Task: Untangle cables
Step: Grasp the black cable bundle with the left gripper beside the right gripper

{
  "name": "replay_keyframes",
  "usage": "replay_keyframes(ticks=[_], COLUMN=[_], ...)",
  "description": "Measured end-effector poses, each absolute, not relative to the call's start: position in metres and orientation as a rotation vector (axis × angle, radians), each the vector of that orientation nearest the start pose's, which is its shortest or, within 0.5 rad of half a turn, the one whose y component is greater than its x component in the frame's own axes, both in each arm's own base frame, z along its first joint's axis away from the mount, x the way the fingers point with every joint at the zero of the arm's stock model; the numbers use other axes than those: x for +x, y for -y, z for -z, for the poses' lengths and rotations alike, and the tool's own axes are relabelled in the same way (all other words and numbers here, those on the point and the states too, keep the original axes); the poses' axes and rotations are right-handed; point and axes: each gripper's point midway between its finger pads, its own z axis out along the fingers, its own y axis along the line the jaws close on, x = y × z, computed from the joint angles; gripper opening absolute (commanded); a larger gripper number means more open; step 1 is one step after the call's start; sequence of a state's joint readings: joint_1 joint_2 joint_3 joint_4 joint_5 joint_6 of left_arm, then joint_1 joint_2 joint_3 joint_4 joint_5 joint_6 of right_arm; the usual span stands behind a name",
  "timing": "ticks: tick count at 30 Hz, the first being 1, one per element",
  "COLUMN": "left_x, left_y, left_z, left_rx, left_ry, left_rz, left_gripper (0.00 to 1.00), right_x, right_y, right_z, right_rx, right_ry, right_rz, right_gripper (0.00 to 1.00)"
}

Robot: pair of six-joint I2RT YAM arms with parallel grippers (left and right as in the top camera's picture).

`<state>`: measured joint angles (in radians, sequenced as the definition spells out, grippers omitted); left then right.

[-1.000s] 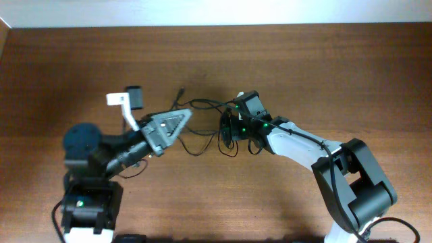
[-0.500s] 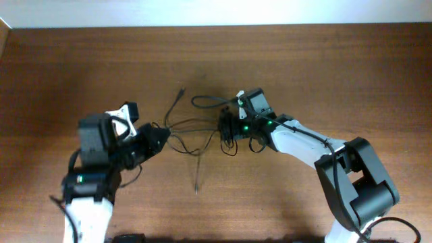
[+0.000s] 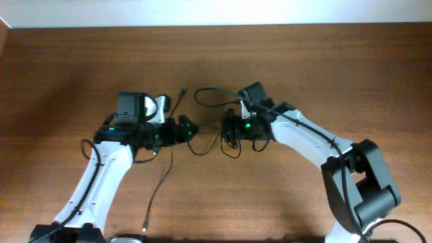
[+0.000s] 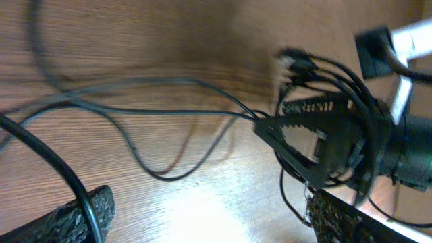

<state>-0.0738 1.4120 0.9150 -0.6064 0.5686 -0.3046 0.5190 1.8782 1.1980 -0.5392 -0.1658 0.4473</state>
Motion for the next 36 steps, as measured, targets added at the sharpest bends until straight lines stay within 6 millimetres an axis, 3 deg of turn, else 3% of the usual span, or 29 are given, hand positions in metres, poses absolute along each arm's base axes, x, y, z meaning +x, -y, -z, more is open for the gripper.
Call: replay_keyframes(ticks=[3,4,5,8,9,11,16,20,22,25,27,29,33,35,36], left_x=[0.307,0.307,0.307,0.311,0.312,0.316,0.304,0.299,0.303,0.313,0.321,0.338,0.379,0.373,0.359], left_y=[0.129,0.130,0.128,0.110,0.088,0.071,0.045,0.039,0.041,0.044,0.046,0.050,0.063,0.088,0.106], left_z=[-0.108,-0.107,-0.106,-0.097,-0.089,-0.087,-0.080,-0.079,-0.083,-0.091,-0.097,-0.120,-0.194,-0.207,-0.203], left_rx=[0.003,0.026,0.068,0.095,0.062,0.034,-0.041,-0.092,-0.093,-0.093,-0.090,-0.067,-0.043,0.026,0.095], left_ry=[-2.690,-2.690,-2.690,-2.706,-2.731,-2.731,-2.785,-2.803,-2.792,-2.751,-2.722,-2.657,-2.465,-2.459,-2.505], left_rz=[0.786,0.764,0.730,0.545,0.362,0.218,0.024,-0.015,-0.001,0.022,0.032,0.053,0.141,0.320,0.434], left_gripper=[0.92,0.99,0.99,0.99,0.99,0.99,0.99,0.99,0.99,0.99,0.99,0.99,0.99,0.99,0.99], right_x=[0.340,0.342,0.347,0.361,0.361,0.359,0.357,0.337,0.329,0.335,0.336,0.337,0.341,0.342,0.343], right_y=[-0.222,-0.223,-0.227,-0.238,-0.241,-0.244,-0.245,-0.268,-0.268,-0.236,-0.237,-0.240,-0.244,-0.250,-0.253], right_z=[-0.034,-0.042,-0.055,-0.081,-0.083,-0.082,-0.082,-0.084,-0.084,-0.078,-0.080,-0.080,-0.082,-0.084,-0.085], right_rx=[-0.115,-0.116,-0.113,-0.104,-0.108,-0.116,-0.126,-0.315,-0.376,-0.239,-0.234,-0.262,-0.270,-0.273,-0.233], right_ry=[-2.878,-2.871,-2.852,-2.799,-2.797,-2.808,-2.816,-2.869,-2.899,-2.955,-2.958,-2.941,-2.917,-2.905,-2.908], right_rz=[-0.241,-0.204,-0.186,-0.213,-0.226,-0.246,-0.261,-0.485,-0.561,-0.435,-0.497,-0.491,-0.507,-0.555,-0.582], right_gripper=[0.98,0.98,0.98,0.98,0.98,0.98,0.98,0.98,0.98,0.98,0.98,0.98,0.98,0.98,0.98])
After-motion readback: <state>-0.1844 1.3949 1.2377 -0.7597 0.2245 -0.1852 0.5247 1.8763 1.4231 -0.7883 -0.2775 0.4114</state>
